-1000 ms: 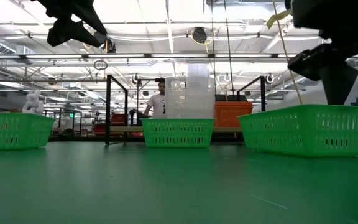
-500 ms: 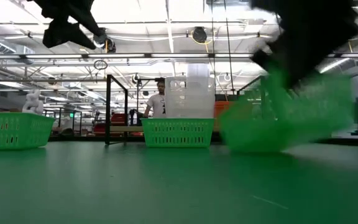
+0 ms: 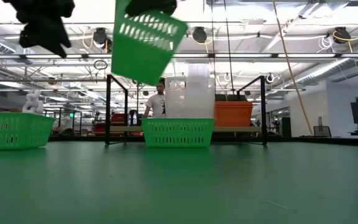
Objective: Stack baskets on shelf by color
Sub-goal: Put the right green bin on the shelf
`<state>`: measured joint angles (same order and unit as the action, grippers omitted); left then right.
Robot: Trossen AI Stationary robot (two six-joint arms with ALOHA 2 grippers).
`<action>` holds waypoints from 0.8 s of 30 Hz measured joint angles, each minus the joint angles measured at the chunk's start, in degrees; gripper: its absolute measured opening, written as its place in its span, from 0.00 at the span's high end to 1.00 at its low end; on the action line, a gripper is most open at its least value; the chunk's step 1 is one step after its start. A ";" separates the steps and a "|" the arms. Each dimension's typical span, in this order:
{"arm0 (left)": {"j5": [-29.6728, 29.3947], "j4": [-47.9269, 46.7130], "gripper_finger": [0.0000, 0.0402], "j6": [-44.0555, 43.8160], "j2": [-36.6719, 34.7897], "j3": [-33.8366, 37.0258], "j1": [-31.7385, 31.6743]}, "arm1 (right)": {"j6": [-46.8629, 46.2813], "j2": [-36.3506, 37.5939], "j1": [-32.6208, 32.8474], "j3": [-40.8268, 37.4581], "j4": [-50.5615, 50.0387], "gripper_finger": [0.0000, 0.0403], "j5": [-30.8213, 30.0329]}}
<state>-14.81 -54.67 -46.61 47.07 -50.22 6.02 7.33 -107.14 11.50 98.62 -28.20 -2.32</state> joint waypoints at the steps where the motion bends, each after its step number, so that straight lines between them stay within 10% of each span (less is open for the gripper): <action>1: 0.00 -1.42 0.58 0.01 -0.82 0.00 0.00 | 0.96 -0.23 -1.33 0.59 1.04 0.99 -0.85; 24: -5.23 -8.62 0.58 -8.43 -6.60 -0.01 -0.74 | 22.07 -10.19 -23.65 2.69 23.85 1.00 -5.34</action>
<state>-20.04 -63.29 -55.04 40.47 -50.23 5.29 29.40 -117.33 -12.16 101.31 -4.35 -7.67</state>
